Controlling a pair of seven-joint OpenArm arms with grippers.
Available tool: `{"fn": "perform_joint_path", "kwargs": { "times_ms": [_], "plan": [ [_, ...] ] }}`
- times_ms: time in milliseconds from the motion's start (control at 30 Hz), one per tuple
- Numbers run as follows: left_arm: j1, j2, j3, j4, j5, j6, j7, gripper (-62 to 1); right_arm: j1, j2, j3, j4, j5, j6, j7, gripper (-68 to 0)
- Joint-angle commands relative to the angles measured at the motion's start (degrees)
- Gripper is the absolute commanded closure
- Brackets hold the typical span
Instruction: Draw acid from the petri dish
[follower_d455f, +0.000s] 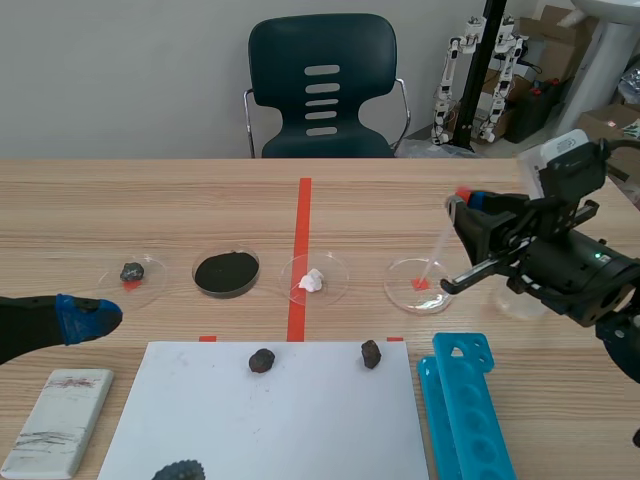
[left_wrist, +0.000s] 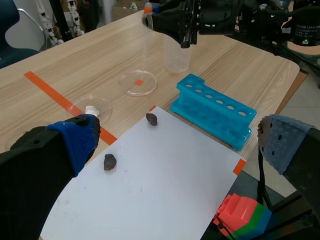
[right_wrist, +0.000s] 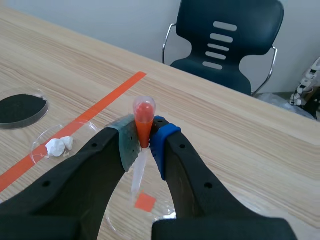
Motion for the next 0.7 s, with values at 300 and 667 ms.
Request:
{"fn": "perform_joint_path", "kwargs": {
  "times_ms": [300, 667],
  "plan": [
    [-0.2, 0.2, 0.2, 0.8, -0.7, 0.1, -1.0, -62.3, -4.5, 4.8, 0.2, 15.0, 5.9, -0.3, -5.9, -6.6],
    [-0.2, 0.1, 0.2, 0.8, -0.7, 0.1, -1.0, -62.3, -12.4, 7.5, 3.9, 31.0, 10.7, -1.3, -15.7, -6.6]
  ]
}}
